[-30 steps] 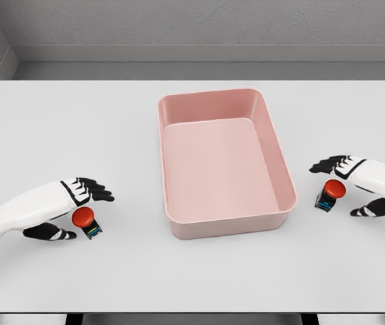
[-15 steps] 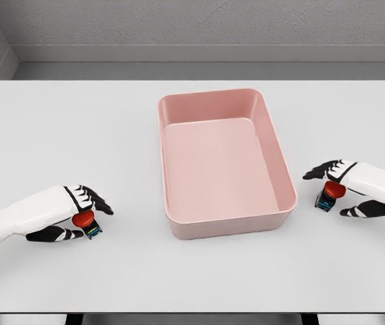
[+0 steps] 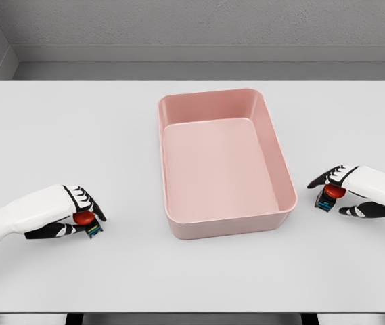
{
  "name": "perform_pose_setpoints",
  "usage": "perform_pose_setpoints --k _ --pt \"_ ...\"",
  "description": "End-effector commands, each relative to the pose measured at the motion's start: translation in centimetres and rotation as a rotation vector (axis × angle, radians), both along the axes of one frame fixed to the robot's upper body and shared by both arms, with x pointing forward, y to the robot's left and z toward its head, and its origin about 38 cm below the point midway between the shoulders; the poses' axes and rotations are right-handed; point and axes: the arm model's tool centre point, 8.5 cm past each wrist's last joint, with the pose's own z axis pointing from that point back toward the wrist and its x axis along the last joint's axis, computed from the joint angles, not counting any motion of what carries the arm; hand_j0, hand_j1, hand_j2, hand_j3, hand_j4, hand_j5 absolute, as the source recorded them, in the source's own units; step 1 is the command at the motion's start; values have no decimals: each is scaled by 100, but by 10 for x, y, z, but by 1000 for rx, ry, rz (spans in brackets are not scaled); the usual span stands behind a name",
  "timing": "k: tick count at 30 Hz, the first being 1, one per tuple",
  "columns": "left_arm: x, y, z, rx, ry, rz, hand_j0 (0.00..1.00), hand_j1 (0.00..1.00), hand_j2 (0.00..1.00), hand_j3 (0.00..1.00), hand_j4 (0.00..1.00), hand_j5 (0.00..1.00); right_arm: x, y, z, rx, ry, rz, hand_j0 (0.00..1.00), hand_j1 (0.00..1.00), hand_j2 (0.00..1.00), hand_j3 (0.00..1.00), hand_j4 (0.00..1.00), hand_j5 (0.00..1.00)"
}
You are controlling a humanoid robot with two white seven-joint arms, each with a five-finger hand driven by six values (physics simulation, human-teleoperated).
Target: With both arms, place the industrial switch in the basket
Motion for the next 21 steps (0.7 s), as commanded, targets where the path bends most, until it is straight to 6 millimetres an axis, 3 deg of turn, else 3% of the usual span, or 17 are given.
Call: perform_pose_setpoints --k 1,10,21 --pt "0 0 1 -7 3 3 58 58 58 58 58 58 0 -1 1 2 1 -3 68 68 68 68 68 68" --pt "1 0 4 -13 0 0 56 56 56 56 56 56 2 -11 1 -22 8 -23 63 63 63 63 63 63" --pt "12 7 26 -36 -32 12 56 56 56 56 56 56 6 -11 9 -15 -16 -26 50 50 50 50 50 50"
